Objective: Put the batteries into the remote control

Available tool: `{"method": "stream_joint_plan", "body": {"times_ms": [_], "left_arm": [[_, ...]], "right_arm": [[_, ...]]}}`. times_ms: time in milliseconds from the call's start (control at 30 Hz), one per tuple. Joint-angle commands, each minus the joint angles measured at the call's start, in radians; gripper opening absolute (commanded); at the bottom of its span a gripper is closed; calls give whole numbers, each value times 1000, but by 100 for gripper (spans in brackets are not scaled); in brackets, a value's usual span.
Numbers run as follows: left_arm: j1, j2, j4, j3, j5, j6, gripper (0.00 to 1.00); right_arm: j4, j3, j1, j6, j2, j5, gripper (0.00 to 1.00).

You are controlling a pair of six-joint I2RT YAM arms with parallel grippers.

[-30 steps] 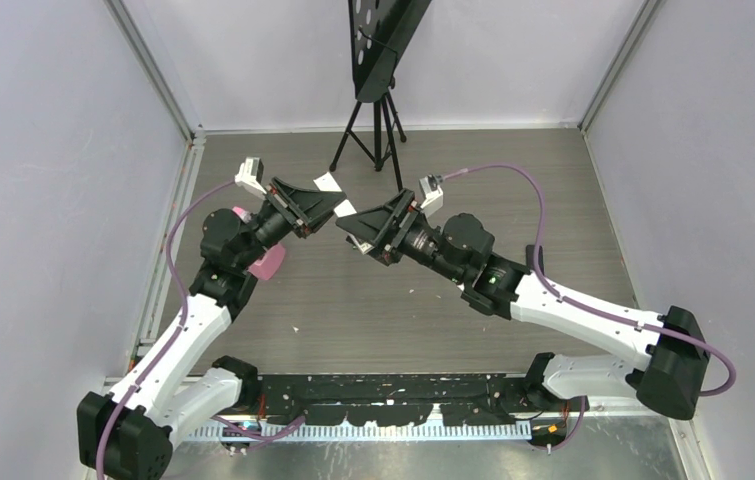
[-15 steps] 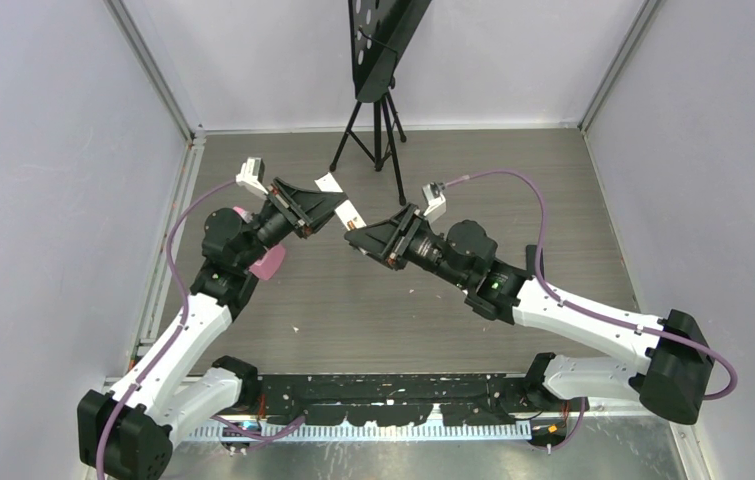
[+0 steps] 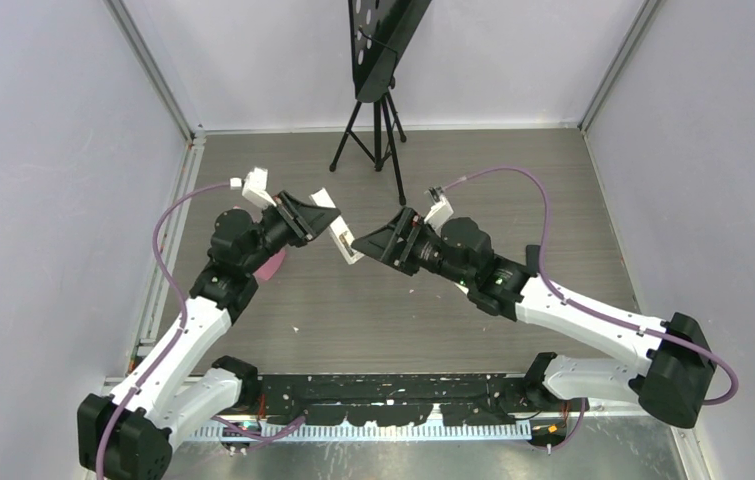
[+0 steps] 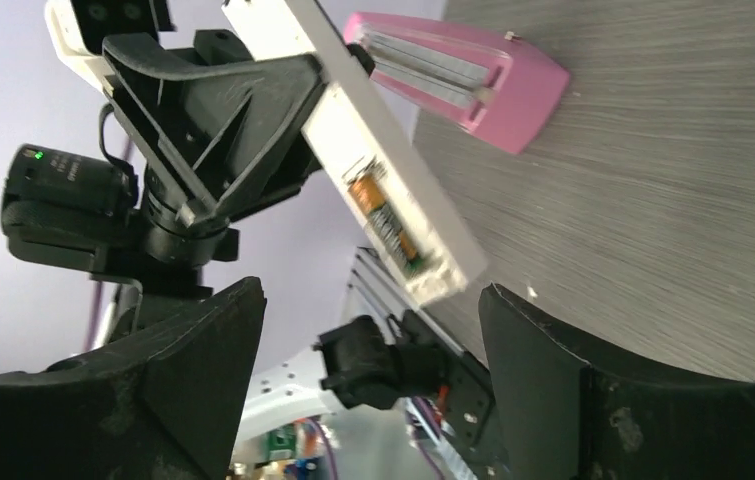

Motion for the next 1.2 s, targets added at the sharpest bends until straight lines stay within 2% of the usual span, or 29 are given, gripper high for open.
{"method": "stream_joint_plan", "body": {"times_ms": [0,100,233,367,467,600,800,1167], "left_arm": [[17,-23,-81,-54,-146,295,0],[31,-37,-125,-66,-197,343,0],[43,-73,-145,-81,-205,375,0],[43,-115,-133,-105,-194,384,0],[44,-134,-129,-114,-156,393,0],[44,-137,-107,-113,-75,405,0],[44,-132,-86,-116,-50,406,0],[44,-114,-72,-120,-45,390,0]], "right_arm": [[-164,44,0,-123,-56,94,84],[-326,73,-7,-153,-48,207,81],[-514,144,-44,-171,25,341,64],[-618,254,-90,-233,197,395,48],[-674,339,-99,-297,344,433,41],[-708,452,-100,-364,524,449,41],[-756,591,-100,-390,738,454,44],[-715,646,-100,-463,844,427,51]]}}
